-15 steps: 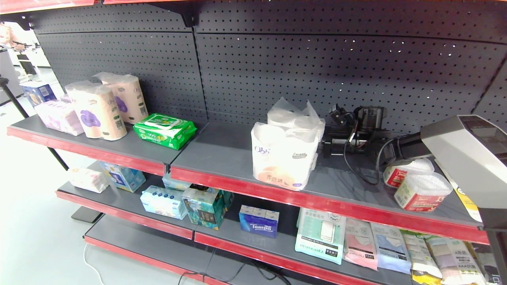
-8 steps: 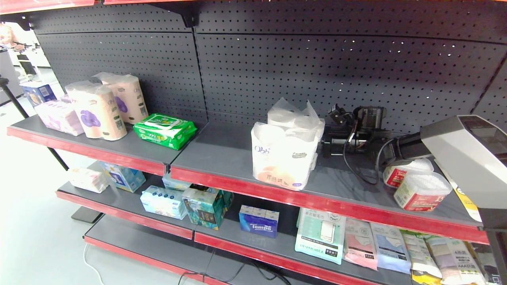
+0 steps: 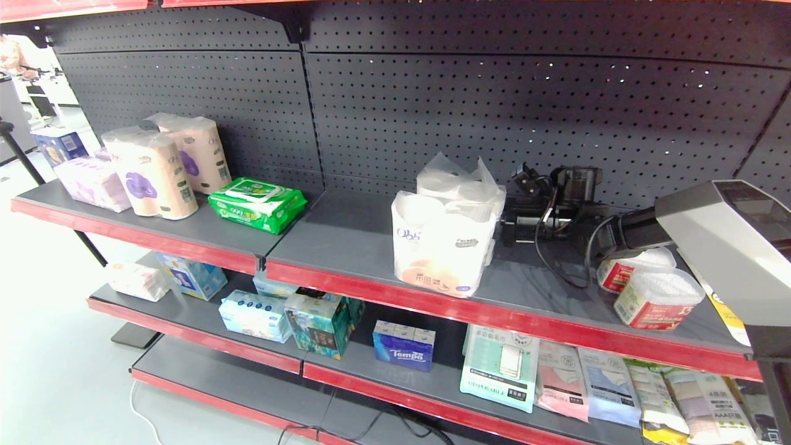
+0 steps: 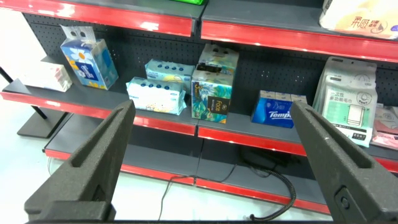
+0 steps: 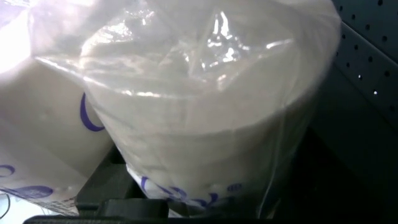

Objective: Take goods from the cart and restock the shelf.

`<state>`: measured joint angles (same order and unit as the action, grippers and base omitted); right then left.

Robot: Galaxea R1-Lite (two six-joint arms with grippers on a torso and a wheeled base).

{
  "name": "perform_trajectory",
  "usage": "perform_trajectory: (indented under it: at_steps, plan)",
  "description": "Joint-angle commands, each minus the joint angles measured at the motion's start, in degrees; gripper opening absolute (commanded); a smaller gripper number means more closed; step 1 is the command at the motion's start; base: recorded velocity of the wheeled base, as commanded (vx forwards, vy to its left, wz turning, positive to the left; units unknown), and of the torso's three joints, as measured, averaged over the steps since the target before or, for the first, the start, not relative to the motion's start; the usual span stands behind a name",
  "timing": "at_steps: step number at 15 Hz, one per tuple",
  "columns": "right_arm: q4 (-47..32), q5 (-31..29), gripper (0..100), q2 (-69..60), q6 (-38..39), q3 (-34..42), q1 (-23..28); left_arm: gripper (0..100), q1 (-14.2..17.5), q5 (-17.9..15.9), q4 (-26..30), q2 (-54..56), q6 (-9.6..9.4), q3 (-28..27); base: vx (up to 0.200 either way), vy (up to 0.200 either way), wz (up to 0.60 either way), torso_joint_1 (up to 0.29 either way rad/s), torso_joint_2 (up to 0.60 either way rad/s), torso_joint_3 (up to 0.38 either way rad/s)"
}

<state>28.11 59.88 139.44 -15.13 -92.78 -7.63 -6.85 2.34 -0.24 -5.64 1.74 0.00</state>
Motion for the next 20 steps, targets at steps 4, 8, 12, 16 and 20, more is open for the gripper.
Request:
perform_trajectory:
  at_steps: [4, 8, 12, 16, 20]
  plan:
    - [-2.62, 2.43, 0, 1.28, 0.01, -2.84, -0.28, 100, 0.0, 0.03, -0.02, -0.07, 0.01, 0.0, 0.0, 0.0, 0.0, 0.0, 0.0, 0.0]
    - [-2.71, 4.28, 0, 1.45, 0.1, -3.28, -1.07, 100, 0.0, 0.03, -0.02, -0.07, 0.01, 0.0, 0.0, 0.0, 0.0, 0.0, 0.0, 0.0]
    - [-2.71, 3.66, 0, 1.63, 0.1, -3.37, -1.07, 100, 0.0, 0.03, 0.07, -0.07, 0.01, 0.0, 0.0, 0.0, 0.0, 0.0, 0.0, 0.0]
    - [-3.33, 1.91, 0, 1.54, 0.1, -3.19, -0.72, 100, 0.0, 0.03, -0.02, -0.07, 0.01, 0.0, 0.0, 0.0, 0.0, 0.0, 0.0, 0.0]
    - [-5.26, 1.47, 0, 1.36, -0.16, -3.37, 0.07, 100, 0.0, 0.03, -0.02, -0.07, 0.01, 0.0, 0.0, 0.0, 0.0, 0.0, 0.0, 0.0]
